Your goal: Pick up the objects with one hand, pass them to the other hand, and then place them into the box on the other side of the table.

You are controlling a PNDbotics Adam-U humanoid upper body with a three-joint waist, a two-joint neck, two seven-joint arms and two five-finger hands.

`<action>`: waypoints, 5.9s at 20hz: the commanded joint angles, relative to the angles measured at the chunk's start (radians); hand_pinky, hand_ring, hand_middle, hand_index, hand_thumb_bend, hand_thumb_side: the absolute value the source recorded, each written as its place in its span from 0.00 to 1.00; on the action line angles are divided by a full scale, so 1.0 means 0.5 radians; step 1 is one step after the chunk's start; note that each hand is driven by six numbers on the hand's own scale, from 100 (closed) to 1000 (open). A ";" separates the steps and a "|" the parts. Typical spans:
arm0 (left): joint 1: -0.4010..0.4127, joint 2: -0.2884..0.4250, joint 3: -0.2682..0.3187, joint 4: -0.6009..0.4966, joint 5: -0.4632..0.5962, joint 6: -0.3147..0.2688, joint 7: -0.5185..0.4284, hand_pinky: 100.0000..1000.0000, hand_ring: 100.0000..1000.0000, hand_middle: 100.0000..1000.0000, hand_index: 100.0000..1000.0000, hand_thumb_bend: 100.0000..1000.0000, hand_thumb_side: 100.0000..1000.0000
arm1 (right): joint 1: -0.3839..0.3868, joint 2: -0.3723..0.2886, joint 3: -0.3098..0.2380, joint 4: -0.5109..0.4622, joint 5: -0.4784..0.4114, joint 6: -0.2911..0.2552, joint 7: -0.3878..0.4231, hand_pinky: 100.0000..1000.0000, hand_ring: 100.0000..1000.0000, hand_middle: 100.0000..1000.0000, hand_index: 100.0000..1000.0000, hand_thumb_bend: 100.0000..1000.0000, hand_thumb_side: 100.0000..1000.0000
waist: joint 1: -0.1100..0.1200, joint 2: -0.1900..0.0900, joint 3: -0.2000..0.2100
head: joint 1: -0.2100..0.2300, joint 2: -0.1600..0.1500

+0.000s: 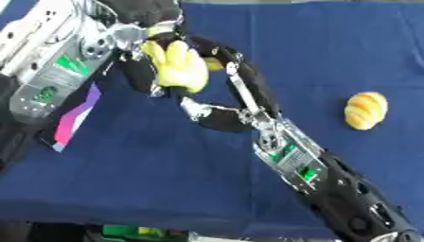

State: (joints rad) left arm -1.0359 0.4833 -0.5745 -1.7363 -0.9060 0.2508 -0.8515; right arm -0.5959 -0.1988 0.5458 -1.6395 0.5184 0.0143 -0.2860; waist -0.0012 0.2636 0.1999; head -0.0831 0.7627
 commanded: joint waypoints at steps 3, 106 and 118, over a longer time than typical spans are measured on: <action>-0.016 0.030 0.038 -0.054 -0.032 0.034 0.053 0.61 0.51 0.31 0.28 0.57 0.00 | -0.027 -0.007 -0.012 -0.030 0.027 0.036 0.019 0.84 0.79 0.73 0.93 0.16 0.51 | 0.007 -0.037 0.002 | 0.006 -0.014; 0.618 0.709 1.021 0.299 1.074 0.424 1.471 0.78 0.73 0.70 0.83 0.60 0.39 | -0.216 -0.426 -0.336 -0.586 -0.371 0.402 0.358 0.85 0.78 0.73 0.90 0.12 0.26 | -0.045 -0.071 -0.077 | 0.092 -0.040; 0.913 0.653 1.122 -0.172 1.742 0.137 2.014 0.77 0.72 0.70 0.82 0.60 0.19 | -0.060 -1.210 -0.766 -0.721 -0.856 0.826 1.004 0.86 0.80 0.76 0.90 0.23 0.22 | -0.080 -0.034 -0.129 | -0.027 -0.131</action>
State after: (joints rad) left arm -0.5702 0.7911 -0.0355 -1.7883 -0.0548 0.3297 0.1297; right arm -0.6167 -0.7410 0.1956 -1.9795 0.0996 0.4224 0.1861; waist -0.0448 0.2629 0.1361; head -0.0913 0.7146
